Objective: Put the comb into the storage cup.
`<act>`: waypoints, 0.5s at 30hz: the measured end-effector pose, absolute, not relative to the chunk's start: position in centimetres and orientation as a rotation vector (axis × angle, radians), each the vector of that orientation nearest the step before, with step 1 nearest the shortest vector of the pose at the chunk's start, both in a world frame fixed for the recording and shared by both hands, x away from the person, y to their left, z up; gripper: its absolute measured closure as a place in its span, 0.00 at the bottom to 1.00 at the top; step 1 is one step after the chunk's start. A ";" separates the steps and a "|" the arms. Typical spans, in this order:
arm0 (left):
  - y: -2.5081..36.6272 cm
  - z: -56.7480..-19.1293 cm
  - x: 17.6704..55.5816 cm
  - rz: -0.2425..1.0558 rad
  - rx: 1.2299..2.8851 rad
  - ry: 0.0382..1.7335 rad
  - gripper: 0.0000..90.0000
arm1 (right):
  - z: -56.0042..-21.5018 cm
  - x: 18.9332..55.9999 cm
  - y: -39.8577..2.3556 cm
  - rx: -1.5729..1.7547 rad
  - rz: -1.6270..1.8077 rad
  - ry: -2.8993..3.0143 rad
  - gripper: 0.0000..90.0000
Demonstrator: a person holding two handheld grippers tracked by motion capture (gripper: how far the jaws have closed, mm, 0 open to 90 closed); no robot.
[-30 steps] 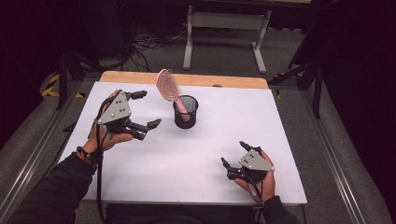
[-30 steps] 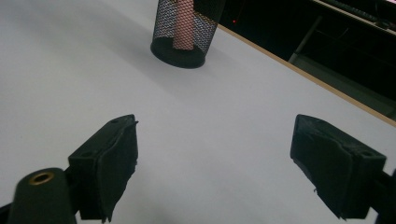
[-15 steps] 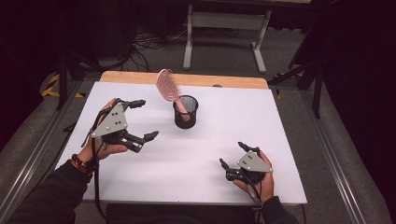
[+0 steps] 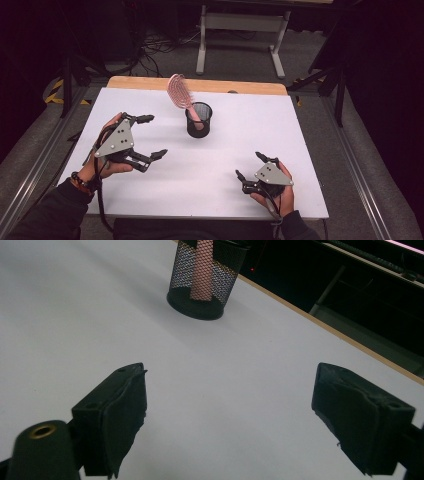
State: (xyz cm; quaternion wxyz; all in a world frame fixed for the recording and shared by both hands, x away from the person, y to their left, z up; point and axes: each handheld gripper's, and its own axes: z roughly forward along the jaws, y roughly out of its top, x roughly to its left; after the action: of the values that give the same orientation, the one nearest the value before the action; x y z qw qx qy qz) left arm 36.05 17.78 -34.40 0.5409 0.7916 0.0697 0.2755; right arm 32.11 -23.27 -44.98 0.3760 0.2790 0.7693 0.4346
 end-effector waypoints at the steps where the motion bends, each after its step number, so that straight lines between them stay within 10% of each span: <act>1: 17.8 -34.5 36.0 0.654 1.885 0.166 0.06 | -45.0 32.1 -23.3 0.715 1.111 1.968 0.17; 15: 18.8 -37.3 35.8 0.669 1.944 0.195 0.07 | -44.9 32.1 -23.4 0.718 1.117 1.955 0.16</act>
State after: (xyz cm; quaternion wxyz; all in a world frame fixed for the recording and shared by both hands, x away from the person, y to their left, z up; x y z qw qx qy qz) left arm 35.78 18.77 -37.27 0.5127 0.8082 0.0810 0.2782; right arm 32.09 -23.39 -44.89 0.3794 0.2809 0.7654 0.4373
